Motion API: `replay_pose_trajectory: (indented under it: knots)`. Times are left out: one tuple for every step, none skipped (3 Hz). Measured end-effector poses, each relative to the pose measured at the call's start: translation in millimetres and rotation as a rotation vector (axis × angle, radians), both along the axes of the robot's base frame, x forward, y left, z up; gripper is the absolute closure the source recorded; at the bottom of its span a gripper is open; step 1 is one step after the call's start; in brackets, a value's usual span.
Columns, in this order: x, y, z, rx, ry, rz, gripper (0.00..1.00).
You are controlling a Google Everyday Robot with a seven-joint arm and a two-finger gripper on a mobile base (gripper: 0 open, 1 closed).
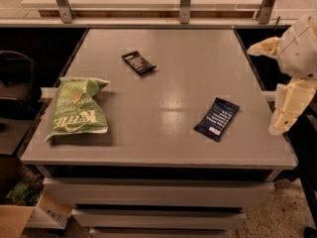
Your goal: Move rxbar blueberry near green jalapeno chip bag
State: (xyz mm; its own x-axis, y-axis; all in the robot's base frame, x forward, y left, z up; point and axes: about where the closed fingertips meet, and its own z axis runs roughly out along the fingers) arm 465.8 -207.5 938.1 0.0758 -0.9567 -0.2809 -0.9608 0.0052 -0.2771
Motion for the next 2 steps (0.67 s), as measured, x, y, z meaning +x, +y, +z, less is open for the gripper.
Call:
replay_pose_trajectory:
  knots:
    - [-3.6, 13.0, -53.8, -0.018, 0.033, 0.192, 0.00]
    - [-4.9, 15.3, -56.2, -0.036, 0.013, 0.273, 0.00]
